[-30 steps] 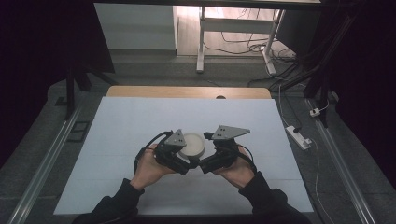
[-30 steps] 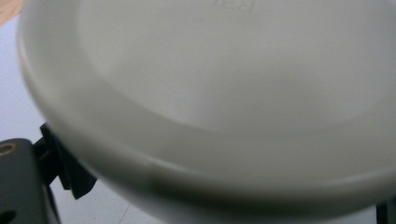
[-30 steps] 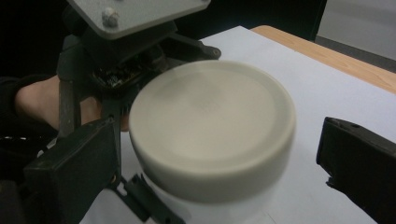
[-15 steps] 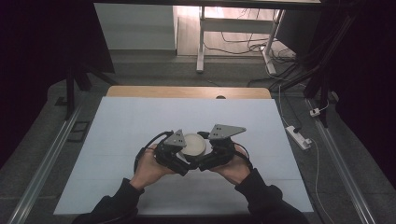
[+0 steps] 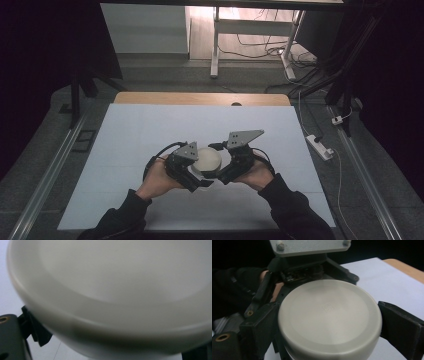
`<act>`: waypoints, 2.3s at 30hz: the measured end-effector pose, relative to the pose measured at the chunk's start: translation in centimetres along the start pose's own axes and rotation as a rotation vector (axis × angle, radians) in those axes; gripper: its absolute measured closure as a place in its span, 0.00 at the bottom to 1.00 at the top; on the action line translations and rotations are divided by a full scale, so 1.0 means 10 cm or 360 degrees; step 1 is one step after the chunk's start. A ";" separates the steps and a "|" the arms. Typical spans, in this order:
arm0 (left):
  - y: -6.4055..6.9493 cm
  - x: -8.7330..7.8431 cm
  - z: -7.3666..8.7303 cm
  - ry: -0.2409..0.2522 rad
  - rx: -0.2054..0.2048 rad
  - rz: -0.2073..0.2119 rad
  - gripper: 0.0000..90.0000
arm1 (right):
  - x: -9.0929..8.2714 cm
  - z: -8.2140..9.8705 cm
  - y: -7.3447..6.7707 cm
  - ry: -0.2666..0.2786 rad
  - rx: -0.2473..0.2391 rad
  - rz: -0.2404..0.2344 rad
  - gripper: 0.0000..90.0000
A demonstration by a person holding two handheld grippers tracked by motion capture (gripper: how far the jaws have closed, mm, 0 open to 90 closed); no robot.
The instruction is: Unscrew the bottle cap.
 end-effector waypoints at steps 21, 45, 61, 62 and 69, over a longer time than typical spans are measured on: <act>-0.01 -0.04 -0.07 0.0048 -0.0138 -0.0174 0.08 | 0.06 -0.08 -0.11 0.0058 0.0145 0.0430 0.07; 0.05 -0.03 -0.06 0.0035 -0.0001 -0.0012 0.08 | -0.11 -0.08 -0.10 0.0043 -0.0035 0.0058 0.00; 0.01 -0.05 -0.08 0.0032 -0.0121 -0.0156 0.08 | 0.04 -0.07 -0.14 0.0062 0.0098 0.0423 0.07; 0.01 -0.06 -0.08 0.0030 -0.0111 -0.0147 0.08 | 0.04 -0.07 -0.14 0.0064 0.0092 0.0415 0.07; 0.05 -0.06 -0.08 0.0019 -0.0009 -0.0018 0.08 | -0.01 -0.06 -0.14 0.0027 0.0025 0.0207 0.07</act>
Point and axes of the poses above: each handheld gripper's, and its own axes: x roughly forward along the jaws, z roughly out of its underside, y roughly to its right, the point moved 4 cm from there along x, roughly forward along the jaws, and after that the axes turned 1 degree about -y, right-handed, at the moved point
